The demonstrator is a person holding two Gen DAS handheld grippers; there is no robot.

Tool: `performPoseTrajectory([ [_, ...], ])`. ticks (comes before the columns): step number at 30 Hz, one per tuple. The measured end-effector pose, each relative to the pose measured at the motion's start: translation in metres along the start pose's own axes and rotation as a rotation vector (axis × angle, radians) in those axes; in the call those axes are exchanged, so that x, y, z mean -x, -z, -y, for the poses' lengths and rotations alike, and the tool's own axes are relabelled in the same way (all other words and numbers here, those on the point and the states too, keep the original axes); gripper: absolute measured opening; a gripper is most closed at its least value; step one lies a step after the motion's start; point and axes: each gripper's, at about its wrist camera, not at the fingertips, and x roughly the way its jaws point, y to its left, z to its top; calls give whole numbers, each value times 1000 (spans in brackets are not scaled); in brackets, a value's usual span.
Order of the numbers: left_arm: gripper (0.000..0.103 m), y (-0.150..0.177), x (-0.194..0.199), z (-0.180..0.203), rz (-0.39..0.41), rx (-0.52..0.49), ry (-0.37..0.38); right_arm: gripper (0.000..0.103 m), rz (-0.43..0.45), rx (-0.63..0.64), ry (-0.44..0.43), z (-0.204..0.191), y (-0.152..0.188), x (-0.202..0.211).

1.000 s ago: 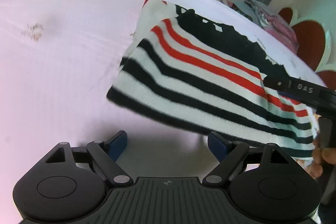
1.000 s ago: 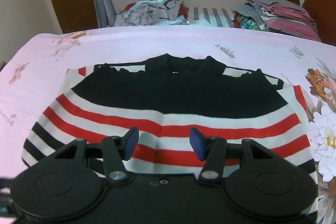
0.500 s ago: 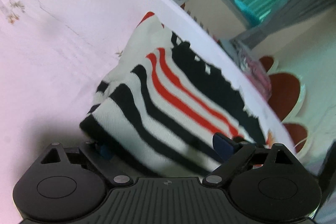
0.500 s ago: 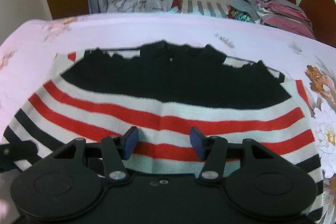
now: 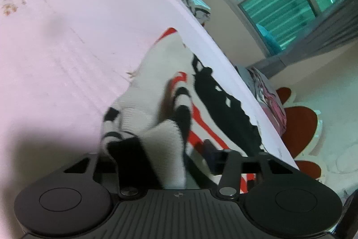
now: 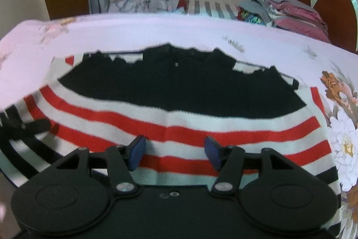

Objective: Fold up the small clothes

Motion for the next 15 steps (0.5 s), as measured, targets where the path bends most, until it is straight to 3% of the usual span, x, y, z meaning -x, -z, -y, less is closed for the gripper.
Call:
performPoseTrajectory([
  [9,17,6,-1,15,63,-7,-58,62,-10,51,-61,8,-1,-3],
  [15,16,5,13,48,124,-106,-61,63,0,30,-117,21,-3,5],
])
